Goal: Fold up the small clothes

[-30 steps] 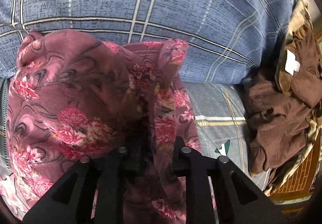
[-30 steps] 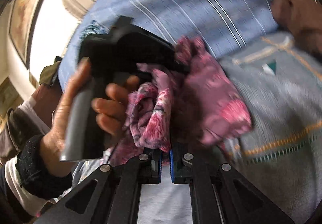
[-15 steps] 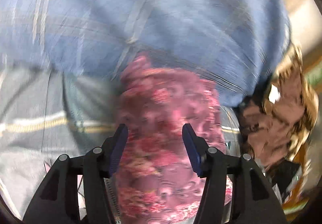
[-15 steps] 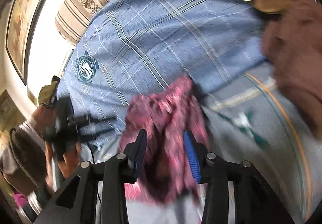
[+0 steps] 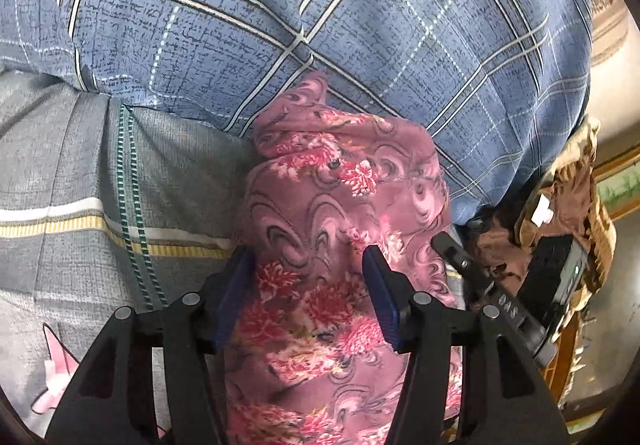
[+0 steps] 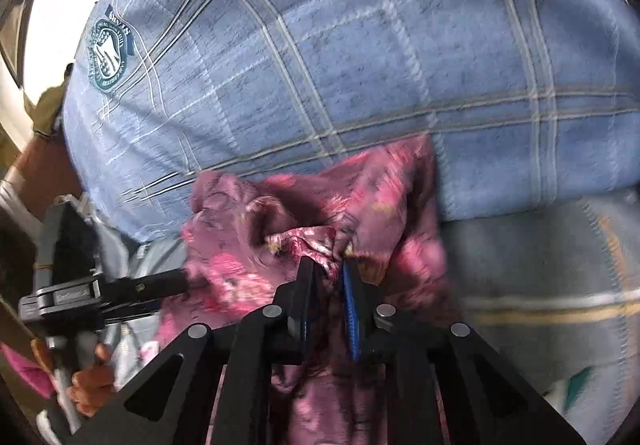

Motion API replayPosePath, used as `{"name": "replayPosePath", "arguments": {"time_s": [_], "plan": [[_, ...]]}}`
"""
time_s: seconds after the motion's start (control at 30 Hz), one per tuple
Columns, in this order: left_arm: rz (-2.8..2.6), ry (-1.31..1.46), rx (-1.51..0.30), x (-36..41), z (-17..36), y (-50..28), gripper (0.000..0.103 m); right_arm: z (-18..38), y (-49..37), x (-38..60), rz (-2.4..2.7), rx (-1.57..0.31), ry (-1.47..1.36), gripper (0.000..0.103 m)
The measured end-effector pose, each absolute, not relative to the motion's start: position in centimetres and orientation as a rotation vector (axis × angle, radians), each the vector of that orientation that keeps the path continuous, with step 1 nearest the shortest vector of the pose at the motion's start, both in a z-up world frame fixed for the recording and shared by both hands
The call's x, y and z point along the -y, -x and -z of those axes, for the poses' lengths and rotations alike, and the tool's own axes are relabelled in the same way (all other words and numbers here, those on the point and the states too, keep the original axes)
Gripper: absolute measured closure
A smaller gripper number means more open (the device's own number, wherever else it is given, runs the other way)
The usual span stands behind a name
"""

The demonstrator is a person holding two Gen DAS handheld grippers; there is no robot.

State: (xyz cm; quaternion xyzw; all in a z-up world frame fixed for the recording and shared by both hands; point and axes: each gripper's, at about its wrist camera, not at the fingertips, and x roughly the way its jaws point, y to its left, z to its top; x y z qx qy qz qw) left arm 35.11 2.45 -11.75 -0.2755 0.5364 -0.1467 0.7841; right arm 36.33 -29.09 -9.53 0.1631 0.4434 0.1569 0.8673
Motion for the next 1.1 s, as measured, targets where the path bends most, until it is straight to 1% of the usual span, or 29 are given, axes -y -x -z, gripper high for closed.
{"name": "replayPosePath", "arguments": {"time_s": [0.03, 0.1, 0.13, 0.17, 0.2, 0.23, 0.33, 0.37, 0.4, 0.43, 0.5, 0.57, 0.67, 0.77, 0.87, 0.97, 1.0, 1.03, 1.1], "plan": [[0.322, 0.593, -1.156, -2.5, 11.7, -35.2, 0.048, 9.3, -36.4, 29.4, -0.309, -0.928, -0.346, 0.079], [0.333, 0.610, -1.144, -3.3, 11.5, -35.2, 0.048, 7.8, -35.2, 30.1, -0.264, -0.831, -0.352, 0.076], [0.332, 0.620, -1.138, -3.9, 11.4, -35.3, 0.048, 7.4, -35.0, 30.1, -0.279, -0.802, -0.362, 0.066], [0.328, 0.636, -1.138, -4.1, 11.6, -35.6, 0.048, 6.8, -34.7, 29.8, -0.328, -0.759, -0.384, 0.060], [0.324, 0.646, -1.146, -4.3, 11.8, -35.9, 0.048, 6.8, -35.0, 29.5, -0.364, -0.753, -0.384, 0.046], [0.320, 0.656, -1.161, -4.3, 12.2, -36.2, 0.048, 6.9, -35.4, 28.5, -0.404, -0.772, -0.360, 0.039], [0.300, 0.656, -1.172, -4.2, 12.5, -36.5, 0.048, 8.6, -37.0, 25.7, -0.361, -0.871, -0.228, 0.041], [0.304, 0.656, -1.168, -4.1, 12.4, -36.4, 0.048, 9.6, -37.5, 25.1, -0.360, -0.909, -0.218, 0.044], [0.315, 0.660, -1.160, -3.1, 12.2, -36.2, 0.048, 9.9, -37.6, 24.7, -0.373, -0.920, -0.217, 0.073], [0.334, 0.666, -1.147, -3.0, 11.7, -36.0, 0.048, 9.9, -37.7, 24.6, -0.416, -0.924, -0.220, 0.093], [0.342, 0.636, -1.120, -2.9, 10.6, -35.7, 0.048, 8.0, -37.4, 25.1, -0.443, -0.839, -0.223, 0.094], [0.332, 0.599, -1.108, -2.3, 10.4, -36.1, 0.048, 7.0, -37.7, 26.3, -0.433, -0.799, -0.248, 0.094], [0.280, 0.559, -1.144, -1.0, 11.8, -37.0, 0.048, 8.4, -39.6, 27.1, -0.373, -0.845, -0.227, 0.093], [0.229, 0.486, -1.206, 0.6, 13.8, -37.6, 0.048, 11.5, -41.8, 27.0, -0.321, -0.948, -0.200, 0.091], [0.239, 0.511, -1.208, 0.5, 13.5, -36.9, 0.048, 11.0, -41.0, 28.0, -0.346, -0.938, -0.276, 0.081], [0.290, 0.508, -1.172, -0.7, 11.7, -34.0, 0.048, 9.2, -38.0, 31.0, -0.441, -0.934, -0.378, 0.077], [0.304, 0.510, -1.157, -1.1, 11.4, -33.0, 0.048, 8.9, -36.9, 31.5, -0.471, -0.932, -0.403, 0.073], [0.316, 0.514, -1.150, -1.4, 11.1, -31.9, 0.048, 8.7, -35.3, 32.0, -0.509, -0.928, -0.428, 0.065], [0.342, 0.522, -1.143, -1.5, 11.1, -29.6, 0.048, 9.2, -33.4, 32.1, -0.537, -0.944, -0.446, 0.054]]}}
